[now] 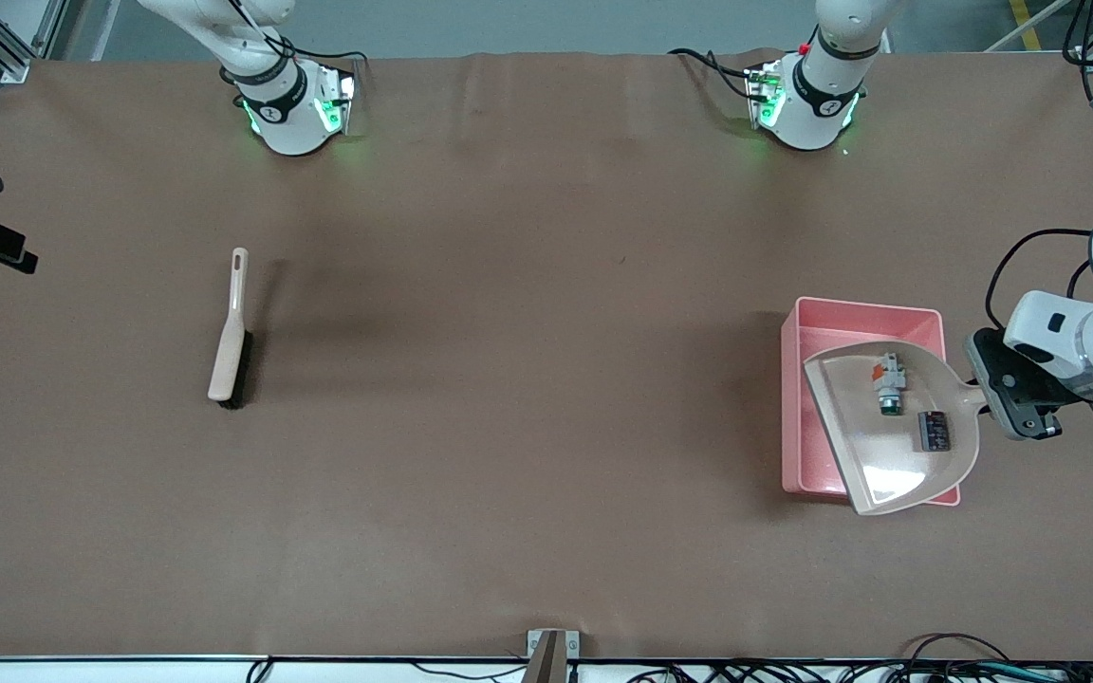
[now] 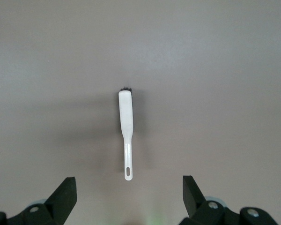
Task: Clean e-waste and dump in bin
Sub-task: 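Tilt the dustpan with the left gripper to dump parts into the bin, then carry the empty dustpan with the left gripper back beside the bin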
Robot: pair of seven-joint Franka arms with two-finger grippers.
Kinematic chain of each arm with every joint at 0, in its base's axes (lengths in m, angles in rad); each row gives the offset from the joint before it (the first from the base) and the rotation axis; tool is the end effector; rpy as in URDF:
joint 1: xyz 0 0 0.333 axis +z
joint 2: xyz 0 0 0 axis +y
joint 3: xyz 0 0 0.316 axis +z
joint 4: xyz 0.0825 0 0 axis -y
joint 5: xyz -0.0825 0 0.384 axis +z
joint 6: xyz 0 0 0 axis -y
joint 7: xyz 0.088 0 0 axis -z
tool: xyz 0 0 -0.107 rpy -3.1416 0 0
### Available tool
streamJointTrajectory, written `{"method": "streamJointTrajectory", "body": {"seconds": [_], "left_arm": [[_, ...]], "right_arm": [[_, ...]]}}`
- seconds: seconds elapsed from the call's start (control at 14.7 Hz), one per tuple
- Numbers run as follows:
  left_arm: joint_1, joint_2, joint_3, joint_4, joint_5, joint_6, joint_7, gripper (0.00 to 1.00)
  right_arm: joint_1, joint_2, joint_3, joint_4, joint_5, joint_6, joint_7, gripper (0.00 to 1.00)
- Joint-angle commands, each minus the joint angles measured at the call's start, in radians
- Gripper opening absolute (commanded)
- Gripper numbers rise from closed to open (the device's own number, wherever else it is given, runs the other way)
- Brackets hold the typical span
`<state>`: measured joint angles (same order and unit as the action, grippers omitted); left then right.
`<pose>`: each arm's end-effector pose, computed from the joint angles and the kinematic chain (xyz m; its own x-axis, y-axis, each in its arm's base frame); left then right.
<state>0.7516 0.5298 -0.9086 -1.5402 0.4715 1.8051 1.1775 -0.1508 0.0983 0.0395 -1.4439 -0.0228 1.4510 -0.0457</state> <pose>0.6620 0.0284 0.4314 0.1665 -0.9843 -0.0586 -0.9851 -0.1687 0.0342 0.5685 -0.0674 0.6183 0.9935 -0.0676 -0.0917 -0.0666 -0.9977 0.0147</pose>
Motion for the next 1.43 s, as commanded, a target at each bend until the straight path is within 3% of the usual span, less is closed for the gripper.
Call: {"method": "streamJointTrajectory", "body": {"seconds": [0.0, 0.34, 0.89, 1.37], "left_arm": [[0.018, -0.027, 0.017, -0.024, 0.058, -0.027, 0.092, 0.0], [0.02, -0.039, 0.123, -0.046, 0.154, -0.029, 0.263, 0.0], [-0.032, -0.047, 0.119, -0.071, 0.355, -0.036, 0.209, 0.0], [-0.103, -0.083, 0.119, -0.069, 0.455, -0.059, 0.195, 0.0]], "right_arm": [[-0.012, -0.057, 0.008, -0.111, 0.038, 0.058, -0.002, 1.0], [-0.012, -0.058, 0.008, -0.118, 0.043, 0.065, -0.002, 1.0], [-0.013, -0.058, 0.008, -0.116, 0.044, 0.06, -0.002, 1.0], [-0.023, -0.057, 0.008, -0.116, 0.044, 0.06, -0.002, 1.0]]}}
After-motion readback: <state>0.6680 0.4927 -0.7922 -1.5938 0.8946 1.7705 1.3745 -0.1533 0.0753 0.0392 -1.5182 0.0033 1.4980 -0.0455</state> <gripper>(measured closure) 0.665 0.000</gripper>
